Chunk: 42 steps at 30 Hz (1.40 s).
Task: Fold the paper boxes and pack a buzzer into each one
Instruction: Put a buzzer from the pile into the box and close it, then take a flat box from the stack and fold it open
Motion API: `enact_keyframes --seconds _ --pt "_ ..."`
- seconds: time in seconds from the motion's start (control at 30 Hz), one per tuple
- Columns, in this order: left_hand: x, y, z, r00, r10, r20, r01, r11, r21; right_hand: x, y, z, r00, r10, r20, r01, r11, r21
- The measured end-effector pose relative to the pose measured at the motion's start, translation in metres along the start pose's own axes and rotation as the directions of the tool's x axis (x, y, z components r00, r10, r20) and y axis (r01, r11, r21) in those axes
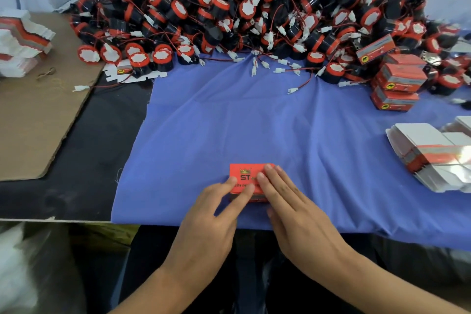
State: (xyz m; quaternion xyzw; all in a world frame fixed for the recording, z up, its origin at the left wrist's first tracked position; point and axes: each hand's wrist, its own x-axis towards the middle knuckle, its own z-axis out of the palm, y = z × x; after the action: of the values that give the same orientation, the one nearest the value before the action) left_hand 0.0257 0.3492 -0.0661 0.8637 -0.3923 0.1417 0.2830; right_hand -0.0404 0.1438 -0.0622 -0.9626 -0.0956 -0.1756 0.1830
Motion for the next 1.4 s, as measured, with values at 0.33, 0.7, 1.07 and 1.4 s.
enact_keyframes --seconds 0.33,0.7,1.07,1.4 --pt "0.046 0.046 0.014 0.737 -0.661 0.141 0.473 0.356 -0.806 -0.001 -0.024 0.006 0.721 0.687 -0.091 -0.352 0.476 0.806" --pt "0.167 0.117 0.046 0.926 -0.249 0.282 0.369 0.448 -0.814 0.021 0.086 -0.108 0.596 0.753 -0.281 -0.468 0.609 0.64" --pt "0.334 0.172 0.115 0.935 -0.068 0.348 0.342 0.427 -0.837 0.087 0.226 -0.18 0.513 0.788 -0.342 -0.619 0.615 0.489" --pt "0.403 0.153 0.189 0.872 0.007 0.489 0.378 0.625 -0.683 0.113 0.307 -0.169 0.536 0.809 -0.243 -0.692 0.585 0.423"
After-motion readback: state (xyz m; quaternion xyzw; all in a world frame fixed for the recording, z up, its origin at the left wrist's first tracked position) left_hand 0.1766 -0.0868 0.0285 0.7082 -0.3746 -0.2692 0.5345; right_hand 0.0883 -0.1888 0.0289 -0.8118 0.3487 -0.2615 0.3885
